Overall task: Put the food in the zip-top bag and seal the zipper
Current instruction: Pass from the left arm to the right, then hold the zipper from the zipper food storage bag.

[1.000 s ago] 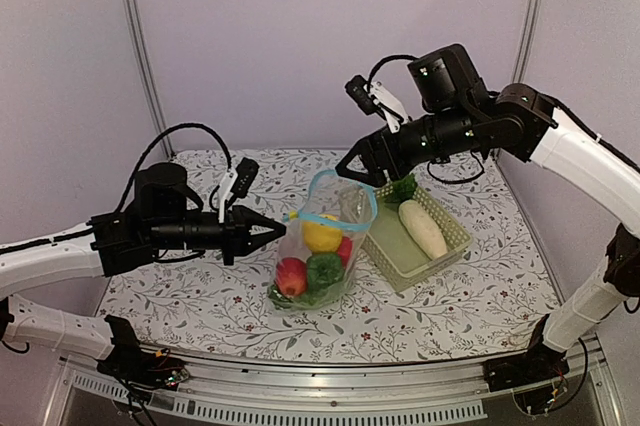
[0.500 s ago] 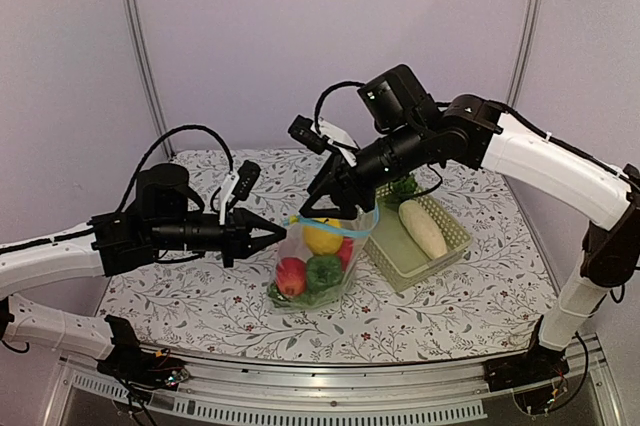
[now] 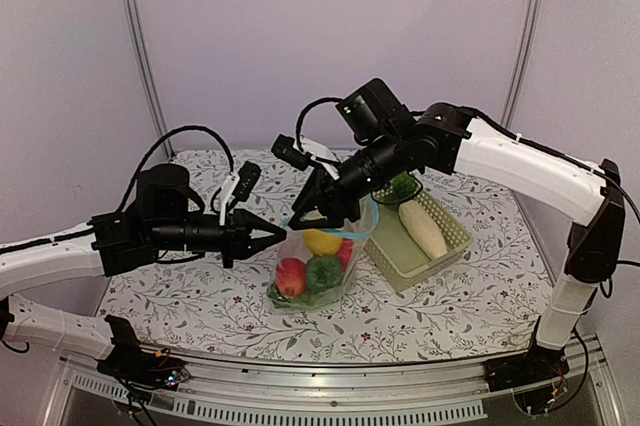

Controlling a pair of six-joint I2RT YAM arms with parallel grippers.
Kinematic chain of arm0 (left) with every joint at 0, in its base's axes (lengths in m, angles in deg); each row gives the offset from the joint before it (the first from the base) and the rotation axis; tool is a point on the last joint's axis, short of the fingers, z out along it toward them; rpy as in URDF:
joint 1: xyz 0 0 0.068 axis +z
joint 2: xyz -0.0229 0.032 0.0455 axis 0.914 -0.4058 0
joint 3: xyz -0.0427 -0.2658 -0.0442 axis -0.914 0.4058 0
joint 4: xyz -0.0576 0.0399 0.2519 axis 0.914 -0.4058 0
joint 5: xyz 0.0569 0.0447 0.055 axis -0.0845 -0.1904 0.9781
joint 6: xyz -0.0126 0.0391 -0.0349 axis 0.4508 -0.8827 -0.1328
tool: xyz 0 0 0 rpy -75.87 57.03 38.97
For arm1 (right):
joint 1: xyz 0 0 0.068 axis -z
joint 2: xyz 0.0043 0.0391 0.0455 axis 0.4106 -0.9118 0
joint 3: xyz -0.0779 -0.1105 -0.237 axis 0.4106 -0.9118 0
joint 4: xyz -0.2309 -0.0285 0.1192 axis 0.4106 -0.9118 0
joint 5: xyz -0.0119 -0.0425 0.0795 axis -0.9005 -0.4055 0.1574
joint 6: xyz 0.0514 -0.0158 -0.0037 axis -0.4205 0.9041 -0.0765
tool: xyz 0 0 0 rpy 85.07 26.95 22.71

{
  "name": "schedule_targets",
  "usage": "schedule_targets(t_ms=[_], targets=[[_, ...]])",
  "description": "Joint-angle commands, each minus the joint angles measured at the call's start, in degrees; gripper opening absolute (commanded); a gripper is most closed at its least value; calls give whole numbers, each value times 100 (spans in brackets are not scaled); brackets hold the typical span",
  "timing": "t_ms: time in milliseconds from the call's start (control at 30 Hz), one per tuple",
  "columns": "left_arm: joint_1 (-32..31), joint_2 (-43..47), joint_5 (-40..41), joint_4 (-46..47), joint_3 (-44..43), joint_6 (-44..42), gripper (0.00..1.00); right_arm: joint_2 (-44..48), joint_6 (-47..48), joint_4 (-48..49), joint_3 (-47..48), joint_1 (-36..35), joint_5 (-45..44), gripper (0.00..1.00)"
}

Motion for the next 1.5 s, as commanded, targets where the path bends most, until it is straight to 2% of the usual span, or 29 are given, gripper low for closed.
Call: schedule_targets(t_ms=[0,100,267,300,467,600,667,700,767,833,867,933,1067,1233,1467], targets=[[-46,7,-30,54,-185,-27,0,-140,52,-10,148,-27,173,40],[-46,7,-11,54,-185,-26,0,-193,45,-45,161,-27,165,31],[-46,1,3,54,-177,-20,0,-205,-37,-47,162,-25,195,5],[-46,-1,-1,54,-177,-27,0,-212,-59,-52,162,-27,226,3],[-46,-19,-1,54,-185,-2,0,-240,-101,-111,158,-26,356,8],[-45,-33,7,54,-194,12,0,-258,-110,-142,155,-26,432,0],[-44,-36,-7,54,-202,8,0,-258,-119,-142,159,-29,449,0],[-39,-44,-35,54,-215,14,6,-250,-119,-127,162,-30,423,0],[-45,-59,-119,58,-221,11,27,-234,-139,-96,162,-31,329,0],[-45,-63,-251,91,-214,2,41,-219,-143,-69,160,-26,254,0],[-46,-63,-292,109,-212,1,42,-211,-151,-47,162,-32,226,0],[-44,-55,-322,107,-212,-15,38,-197,-169,-27,159,-31,190,0],[-44,-59,-298,95,-195,-22,14,-184,-206,9,152,-28,121,0],[-41,-64,-274,106,-194,-16,0,-162,-233,32,143,-33,95,0],[-38,-19,212,123,-172,89,0,-153,-195,-59,63,-32,-153,0]])
